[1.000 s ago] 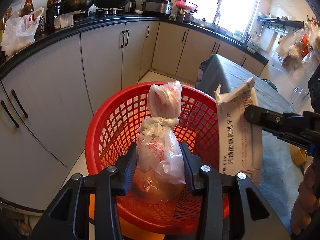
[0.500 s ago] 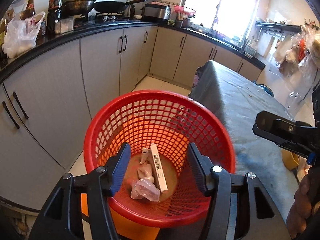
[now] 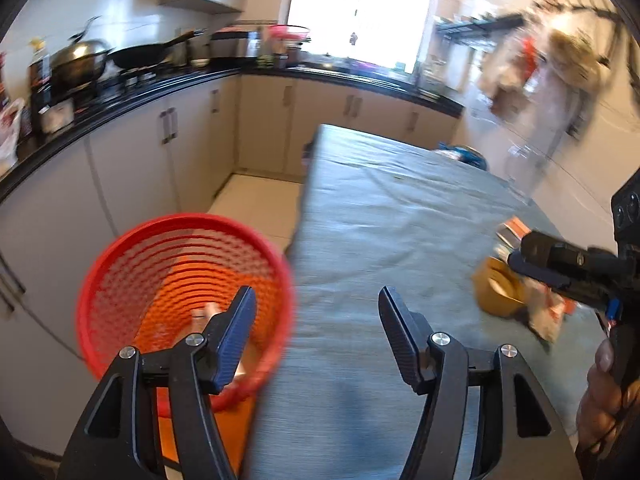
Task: Collect trash
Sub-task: 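Move both tools back to the table toward the remaining items, then grasp the white printed bag with the left tool while the right tool grasps the long orange box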
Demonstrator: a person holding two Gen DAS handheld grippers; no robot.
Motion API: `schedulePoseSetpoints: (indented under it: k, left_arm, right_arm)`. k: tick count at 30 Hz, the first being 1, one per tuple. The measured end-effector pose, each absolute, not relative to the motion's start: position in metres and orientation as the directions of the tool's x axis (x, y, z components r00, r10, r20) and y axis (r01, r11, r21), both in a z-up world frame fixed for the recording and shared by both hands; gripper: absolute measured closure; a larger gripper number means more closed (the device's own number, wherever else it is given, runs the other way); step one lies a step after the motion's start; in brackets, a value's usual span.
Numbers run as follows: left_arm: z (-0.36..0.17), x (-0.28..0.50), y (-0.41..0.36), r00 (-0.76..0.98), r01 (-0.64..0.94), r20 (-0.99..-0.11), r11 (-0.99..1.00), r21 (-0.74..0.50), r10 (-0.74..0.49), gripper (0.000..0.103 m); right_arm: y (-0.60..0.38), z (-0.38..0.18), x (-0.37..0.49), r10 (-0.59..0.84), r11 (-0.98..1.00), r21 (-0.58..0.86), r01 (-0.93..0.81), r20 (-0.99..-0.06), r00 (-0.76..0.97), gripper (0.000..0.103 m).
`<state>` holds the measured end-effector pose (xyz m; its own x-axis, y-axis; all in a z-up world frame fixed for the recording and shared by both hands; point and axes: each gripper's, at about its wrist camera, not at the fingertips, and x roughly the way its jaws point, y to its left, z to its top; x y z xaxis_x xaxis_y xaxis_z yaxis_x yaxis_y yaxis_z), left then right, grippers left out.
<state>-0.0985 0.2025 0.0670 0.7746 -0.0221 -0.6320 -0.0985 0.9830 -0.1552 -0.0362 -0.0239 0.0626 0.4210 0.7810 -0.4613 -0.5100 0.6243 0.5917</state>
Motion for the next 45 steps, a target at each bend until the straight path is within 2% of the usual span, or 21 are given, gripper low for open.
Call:
schedulePoseSetpoints:
  k: [10, 15, 19, 22, 25, 35, 39, 45]
  left_arm:
    - [0.061, -0.079, 0.090, 0.715, 0.154, -0.665, 0.976, -0.151, -0.216, 0.038]
    - [0.052, -0.074, 0.042, 0.656, 0.252, -0.686, 0.948, -0.195, -0.316, 0.038]
    - [0.046, -0.071, 0.017, 0.620, 0.297, -0.701, 0.932, -0.205, -0.352, 0.036]
    - [0.043, -0.070, 0.005, 0.607, 0.315, -0.710, 0.928, -0.198, -0.357, 0.036]
    - [0.038, -0.067, 0.000, 0.594, 0.317, -0.718, 0.926, -0.205, -0.363, 0.036]
    - [0.032, -0.059, 0.000, 0.577, 0.308, -0.733, 0.927, -0.214, -0.361, 0.036]
    - [0.030, -0.056, -0.001, 0.571, 0.305, -0.739, 0.928, -0.215, -0.358, 0.036]
    - [0.027, -0.053, 0.001, 0.558, 0.293, -0.742, 0.924, -0.244, -0.373, 0.036]
  right_arm:
    - [-0.181, 0.065, -0.028, 0.563, 0.814, 0.488, -0.315, -0.532, 0.632, 0.047]
    - [-0.223, 0.047, -0.006, 0.495, 0.850, 0.479, -0.218, -0.588, 0.639, 0.047]
    - [-0.235, 0.036, 0.007, 0.505, 0.844, 0.494, -0.206, -0.607, 0.613, 0.047]
    - [-0.238, 0.031, 0.014, 0.518, 0.840, 0.497, -0.215, -0.620, 0.589, 0.046]
    - [-0.236, 0.028, 0.017, 0.535, 0.835, 0.496, -0.238, -0.630, 0.563, 0.041]
    - [-0.205, 0.030, -0.017, 0.593, 0.794, 0.403, -0.456, -0.680, 0.431, 0.041]
    - [-0.191, 0.027, -0.025, 0.572, 0.800, 0.352, -0.486, -0.692, 0.441, 0.041]
    - [-0.182, 0.016, -0.018, 0.510, 0.835, 0.290, -0.467, -0.729, 0.458, 0.057]
